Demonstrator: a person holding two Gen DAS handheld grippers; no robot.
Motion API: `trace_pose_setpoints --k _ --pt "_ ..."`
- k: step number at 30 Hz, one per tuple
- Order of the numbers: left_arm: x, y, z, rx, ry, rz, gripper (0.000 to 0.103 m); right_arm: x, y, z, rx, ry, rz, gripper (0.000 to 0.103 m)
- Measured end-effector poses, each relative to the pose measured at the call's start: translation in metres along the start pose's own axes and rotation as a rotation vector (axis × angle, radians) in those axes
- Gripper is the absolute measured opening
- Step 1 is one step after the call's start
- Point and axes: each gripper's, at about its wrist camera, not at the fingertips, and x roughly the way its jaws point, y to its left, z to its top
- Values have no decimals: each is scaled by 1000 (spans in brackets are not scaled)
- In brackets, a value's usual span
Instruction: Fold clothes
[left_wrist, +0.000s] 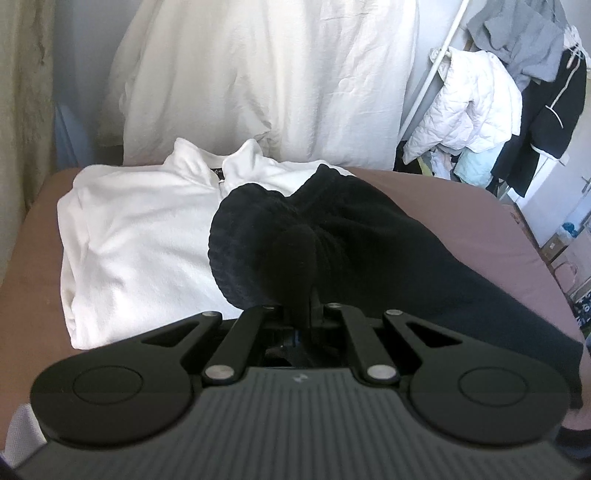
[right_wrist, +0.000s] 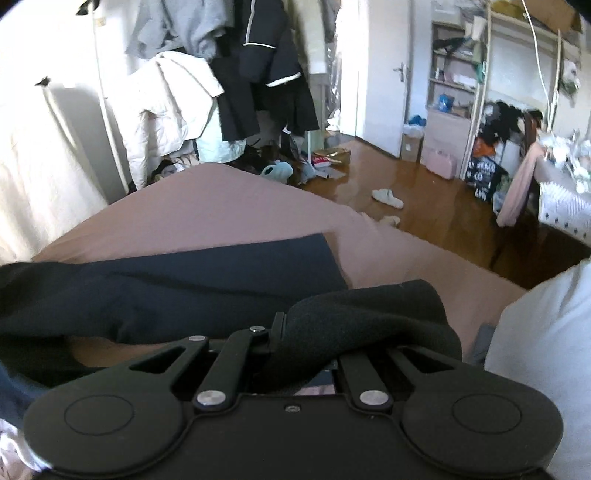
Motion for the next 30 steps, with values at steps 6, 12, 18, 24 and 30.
trace_pose_setpoints --k 6,12,18,24,30 --pt "20 -5 28 -33 52 -6 3 36 -14 -1 41 76 5 5" --pt "62 -31 83 -63 93 -4 3 110 -25 29 162 181 8 5" --pt "122 -82 125 10 68 61 4 201 -23 90 227 174 -13 7" --pt "214 -120 117 106 27 138 13 287 -16 74 367 122 -133 37" --pt "260 -109 124 46 97 117 15 271 24 70 245 141 -57 37"
